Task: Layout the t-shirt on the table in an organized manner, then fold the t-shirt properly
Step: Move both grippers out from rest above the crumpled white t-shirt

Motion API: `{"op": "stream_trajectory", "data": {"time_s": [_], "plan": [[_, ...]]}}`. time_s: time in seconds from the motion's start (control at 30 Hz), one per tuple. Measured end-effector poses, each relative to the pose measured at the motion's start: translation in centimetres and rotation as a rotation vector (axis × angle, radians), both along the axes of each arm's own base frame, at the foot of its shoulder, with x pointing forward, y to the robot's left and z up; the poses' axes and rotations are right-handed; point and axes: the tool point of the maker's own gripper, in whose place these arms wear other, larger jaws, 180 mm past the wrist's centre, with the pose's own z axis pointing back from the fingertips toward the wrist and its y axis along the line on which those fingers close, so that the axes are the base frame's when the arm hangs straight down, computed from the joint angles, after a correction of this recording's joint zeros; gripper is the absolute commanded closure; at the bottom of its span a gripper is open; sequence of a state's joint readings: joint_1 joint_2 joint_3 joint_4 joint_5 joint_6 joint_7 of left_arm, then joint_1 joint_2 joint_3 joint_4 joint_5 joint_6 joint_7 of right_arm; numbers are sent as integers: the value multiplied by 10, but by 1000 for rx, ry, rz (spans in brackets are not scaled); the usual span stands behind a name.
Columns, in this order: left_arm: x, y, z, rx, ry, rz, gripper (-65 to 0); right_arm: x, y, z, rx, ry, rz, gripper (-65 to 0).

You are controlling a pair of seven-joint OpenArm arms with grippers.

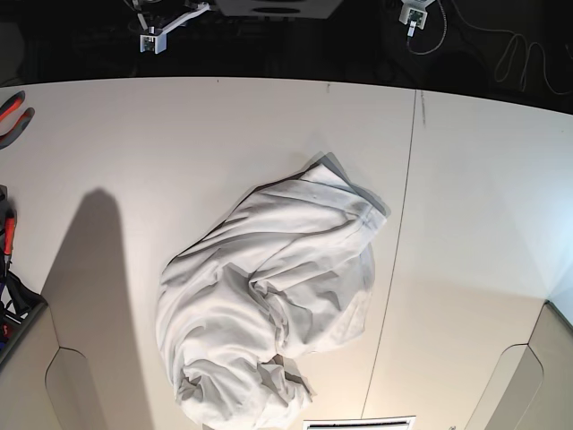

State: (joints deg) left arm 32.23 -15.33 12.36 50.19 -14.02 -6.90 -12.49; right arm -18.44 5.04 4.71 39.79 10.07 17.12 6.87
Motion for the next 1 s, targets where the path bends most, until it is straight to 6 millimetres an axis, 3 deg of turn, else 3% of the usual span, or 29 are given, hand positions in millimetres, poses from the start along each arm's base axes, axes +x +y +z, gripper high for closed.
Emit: {"op": "stream_trajectory", "data": {"time_s": [0.23,0.43,0.7,0.87,1.0], "plan": [[4,1,42,-21,-92,-72,0,-19,-10,29,-15,-57,40,0],[21,-15,82,-68,-193,-120,0,-15,-2,69,-8,-156,73,0],[51,-44,139,-172,-322,-220,0,19,12,140,3,-352,114,0],[68,-47,158,-166,-351,-282,0,47,20,181,12,-475,132,0],[84,-51,172,-174,-405,-307,0,69,24,203,12,-555,141,0]]}}
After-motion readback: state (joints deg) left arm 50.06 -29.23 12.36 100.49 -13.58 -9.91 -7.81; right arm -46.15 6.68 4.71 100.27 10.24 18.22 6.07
